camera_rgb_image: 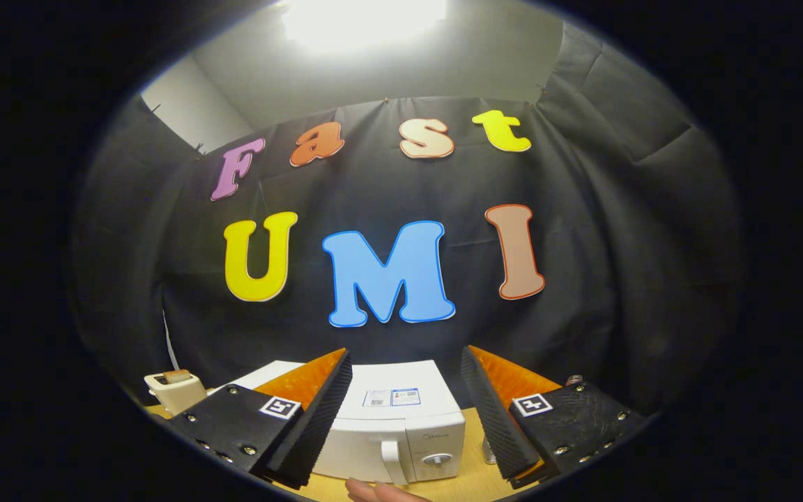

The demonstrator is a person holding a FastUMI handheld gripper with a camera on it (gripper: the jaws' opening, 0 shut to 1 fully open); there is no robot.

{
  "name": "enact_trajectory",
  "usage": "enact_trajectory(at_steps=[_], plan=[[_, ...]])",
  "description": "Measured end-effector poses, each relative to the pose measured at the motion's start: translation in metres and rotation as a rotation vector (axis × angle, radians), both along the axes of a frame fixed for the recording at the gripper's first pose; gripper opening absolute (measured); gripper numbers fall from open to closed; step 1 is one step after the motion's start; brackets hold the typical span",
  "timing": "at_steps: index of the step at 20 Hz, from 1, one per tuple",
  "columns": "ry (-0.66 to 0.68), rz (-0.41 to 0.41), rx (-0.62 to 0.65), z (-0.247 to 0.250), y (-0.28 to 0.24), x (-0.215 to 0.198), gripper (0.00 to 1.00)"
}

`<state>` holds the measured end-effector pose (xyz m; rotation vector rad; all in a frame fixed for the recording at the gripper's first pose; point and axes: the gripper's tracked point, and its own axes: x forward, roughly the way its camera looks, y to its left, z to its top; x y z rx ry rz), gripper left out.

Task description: Open the microwave, put the food inside, and close the microwave door.

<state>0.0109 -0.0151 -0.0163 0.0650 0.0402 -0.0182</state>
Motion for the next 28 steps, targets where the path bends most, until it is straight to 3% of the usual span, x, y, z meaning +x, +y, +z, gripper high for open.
enact_trajectory(at_steps=[4, 12, 17, 20, 28], plan=[[-0.032, -0.062, -0.007, 0.004, -0.014, -0.004, 0.95], [0.011, 0.004, -0.064, -0.029, 0.019, -0.005, 0.95], [-0.01, 0.051, -0.125, -0.083, 0.022, -0.011, 0.95], [0.045, 0.052, -0.184, -0.13, 0.019, -0.006, 0.96], [0.142, 0.123, -0.078, -0.197, 0.031, -0.005, 0.96]])
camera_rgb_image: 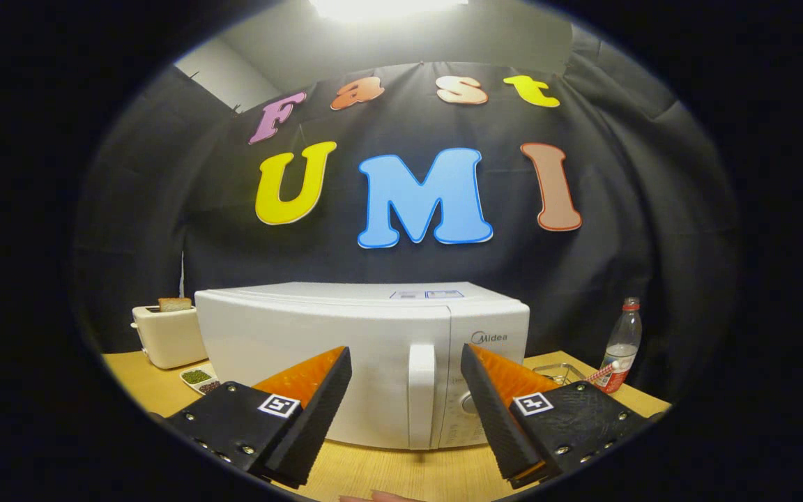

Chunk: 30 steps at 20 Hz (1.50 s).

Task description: Open the microwave, put the food inside, and close the microwave door.

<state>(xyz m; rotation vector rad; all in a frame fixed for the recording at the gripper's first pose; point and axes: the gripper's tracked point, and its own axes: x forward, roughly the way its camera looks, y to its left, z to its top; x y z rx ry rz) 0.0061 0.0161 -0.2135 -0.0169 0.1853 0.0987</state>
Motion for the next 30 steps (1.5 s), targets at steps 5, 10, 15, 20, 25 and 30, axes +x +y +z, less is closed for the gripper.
enact_trajectory(at_steps=[5, 10, 15, 20, 25, 30], plan=[[0.071, 0.007, 0.006, -0.032, 0.0, 0.008, 0.96], [0.12, -0.025, -0.024, -0.059, -0.005, 0.012, 0.82], [0.192, -0.024, 0.033, -0.077, -0.005, 0.014, 0.36], [0.164, -0.044, -0.026, -0.074, -0.009, 0.014, 0.18], [0.191, -0.018, -0.001, -0.074, -0.008, 0.013, 0.1], [0.197, 0.03, -0.011, -0.073, -0.005, 0.014, 0.08]])
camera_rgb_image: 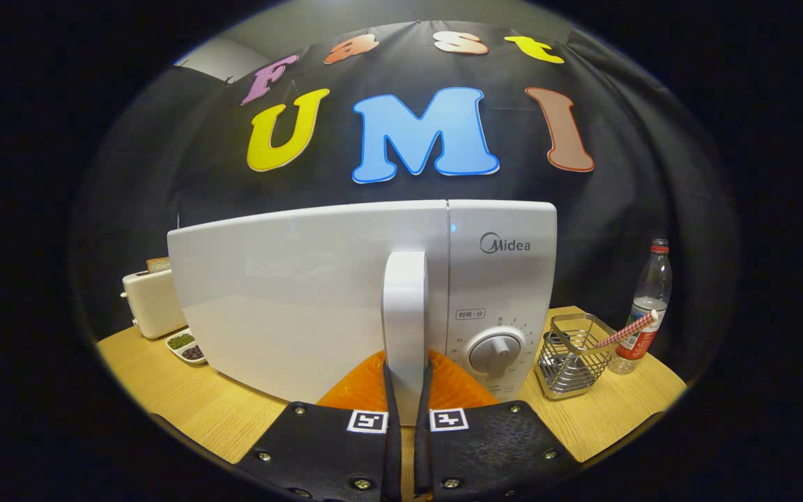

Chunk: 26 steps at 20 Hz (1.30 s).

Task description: Open the microwave, put the food inside, and close the microwave door.

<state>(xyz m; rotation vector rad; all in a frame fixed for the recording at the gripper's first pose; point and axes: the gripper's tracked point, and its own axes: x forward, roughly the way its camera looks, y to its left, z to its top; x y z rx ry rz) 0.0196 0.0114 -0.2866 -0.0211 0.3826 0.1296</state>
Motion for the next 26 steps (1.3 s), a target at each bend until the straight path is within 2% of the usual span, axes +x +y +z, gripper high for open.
enact_trajectory(at_steps=[4, 6, 9, 16, 24, 26], plan=[[0.048, -0.001, 0.041, -0.001, -0.001, -0.002, 0.08], [0.073, 0.02, 0.017, 0.001, 0.004, -0.018, 0.08], [0.088, 0.066, 0.02, 0.01, 0.011, -0.056, 0.08], [0.1, 0.288, 0.045, 0.033, 0.072, -0.164, 0.07], [0.021, 0.407, 0.04, 0.048, 0.152, -0.235, 0.07], [-0.01, 0.395, 0.011, 0.049, 0.165, -0.243, 0.06]])
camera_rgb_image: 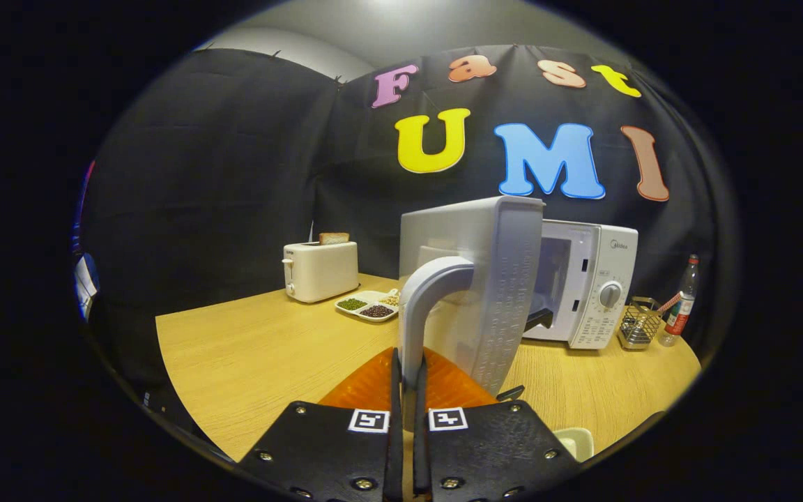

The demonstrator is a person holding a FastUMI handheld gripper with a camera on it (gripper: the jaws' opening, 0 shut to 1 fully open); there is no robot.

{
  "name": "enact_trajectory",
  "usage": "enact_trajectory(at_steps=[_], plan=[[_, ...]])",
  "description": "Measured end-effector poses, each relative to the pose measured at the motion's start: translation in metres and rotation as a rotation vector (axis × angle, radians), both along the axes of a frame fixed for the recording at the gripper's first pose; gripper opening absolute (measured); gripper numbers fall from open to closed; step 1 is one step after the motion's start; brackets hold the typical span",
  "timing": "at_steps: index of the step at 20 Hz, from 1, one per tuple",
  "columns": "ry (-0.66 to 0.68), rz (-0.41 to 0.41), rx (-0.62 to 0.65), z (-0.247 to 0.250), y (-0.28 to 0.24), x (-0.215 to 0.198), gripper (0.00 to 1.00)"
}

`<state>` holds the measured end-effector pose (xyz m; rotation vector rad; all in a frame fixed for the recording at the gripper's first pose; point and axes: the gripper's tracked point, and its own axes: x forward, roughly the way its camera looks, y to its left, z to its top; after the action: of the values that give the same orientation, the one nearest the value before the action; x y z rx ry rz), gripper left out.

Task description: Open the microwave, put the food inside, and close the microwave door.

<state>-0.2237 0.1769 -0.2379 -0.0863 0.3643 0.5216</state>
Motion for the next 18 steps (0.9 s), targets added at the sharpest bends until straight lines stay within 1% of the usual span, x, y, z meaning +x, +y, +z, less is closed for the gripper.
enact_trajectory(at_steps=[2, 4, 13, 16, 18], plan=[[-0.012, -0.029, 0.0, 0.0, 0.012, -0.007, 0.06], [-0.023, -0.076, 0.001, 0.001, 0.022, -0.012, 0.06], [-0.146, -0.27, -0.039, 0.004, 0.098, -0.037, 0.06], [-0.157, -0.302, -0.023, 0.003, 0.108, -0.043, 0.06], [-0.145, -0.278, -0.016, 0.004, 0.115, -0.052, 0.07]])
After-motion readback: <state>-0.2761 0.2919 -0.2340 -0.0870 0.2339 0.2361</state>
